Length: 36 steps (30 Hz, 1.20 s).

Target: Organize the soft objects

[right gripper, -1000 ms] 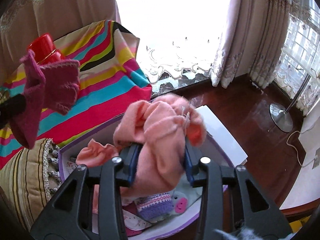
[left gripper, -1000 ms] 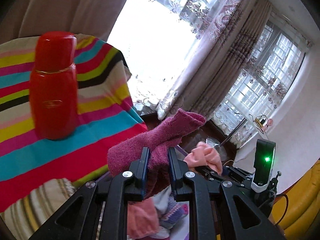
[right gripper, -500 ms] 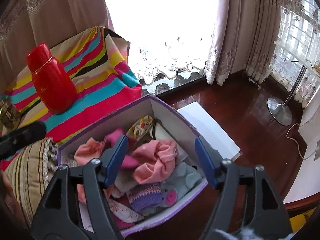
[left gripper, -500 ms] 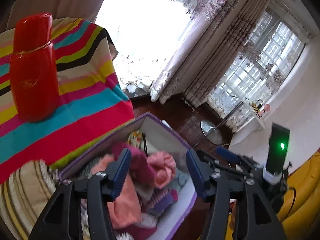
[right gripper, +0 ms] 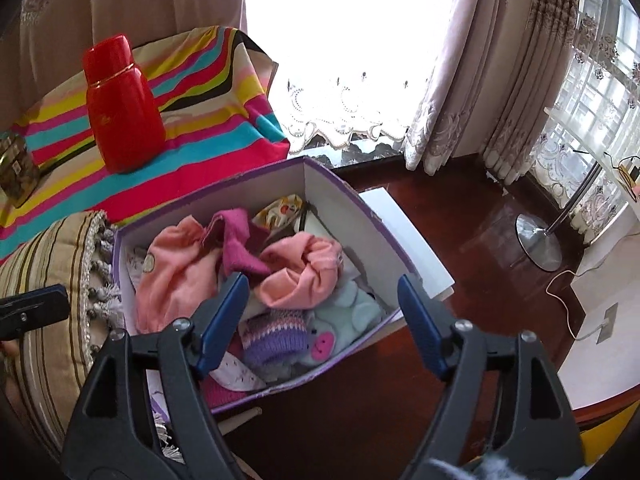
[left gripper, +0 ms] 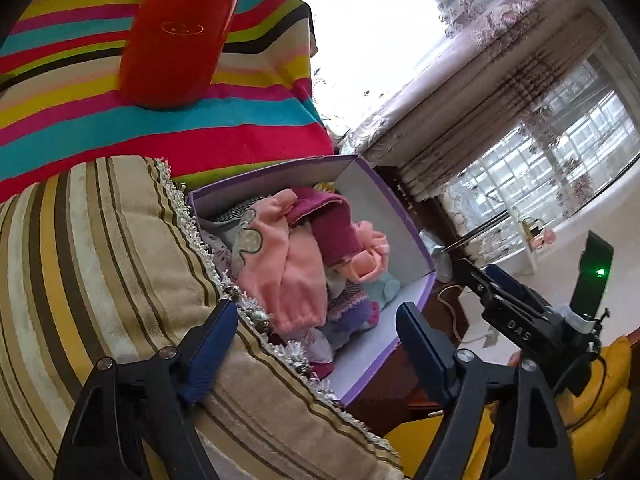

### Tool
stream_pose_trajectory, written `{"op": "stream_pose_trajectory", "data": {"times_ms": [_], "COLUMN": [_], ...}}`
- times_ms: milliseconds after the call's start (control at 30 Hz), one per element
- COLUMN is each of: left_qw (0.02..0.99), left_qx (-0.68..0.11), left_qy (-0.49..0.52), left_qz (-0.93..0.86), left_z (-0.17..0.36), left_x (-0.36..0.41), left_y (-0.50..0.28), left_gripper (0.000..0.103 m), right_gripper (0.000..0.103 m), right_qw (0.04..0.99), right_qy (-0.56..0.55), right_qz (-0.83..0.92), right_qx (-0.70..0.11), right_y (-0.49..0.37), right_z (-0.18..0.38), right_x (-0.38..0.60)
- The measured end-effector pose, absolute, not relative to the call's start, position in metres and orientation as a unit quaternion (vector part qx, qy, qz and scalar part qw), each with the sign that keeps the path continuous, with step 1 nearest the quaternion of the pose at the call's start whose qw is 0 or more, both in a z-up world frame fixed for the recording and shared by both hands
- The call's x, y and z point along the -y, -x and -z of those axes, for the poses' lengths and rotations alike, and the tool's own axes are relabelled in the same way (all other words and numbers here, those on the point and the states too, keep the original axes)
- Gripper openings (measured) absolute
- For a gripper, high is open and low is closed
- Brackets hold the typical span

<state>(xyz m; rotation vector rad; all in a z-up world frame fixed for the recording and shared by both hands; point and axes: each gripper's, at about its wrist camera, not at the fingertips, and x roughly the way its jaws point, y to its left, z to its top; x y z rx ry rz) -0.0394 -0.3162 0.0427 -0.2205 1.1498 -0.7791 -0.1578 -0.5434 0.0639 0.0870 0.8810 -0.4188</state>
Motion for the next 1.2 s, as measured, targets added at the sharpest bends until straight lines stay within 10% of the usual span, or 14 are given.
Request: {"op": "stream_pose_trajectory", "data": {"times_ms": [1200], "left_qw": [0.762], "left_qx": [-0.542], "left_qy": [0.084], "left_qz": [0.344], "left_z": [-0.032], "left_x": [0.324], "left_y": [0.037], "left_gripper": [0.088], "right_gripper": [0.08], "right_qw": [0.879], "right_qy": [-0.039], "right_qz": [0.187], "right_qx": [-0.438], "right_y": [0.153], "right_z": [-0.056], "right_x": [0.539]}}
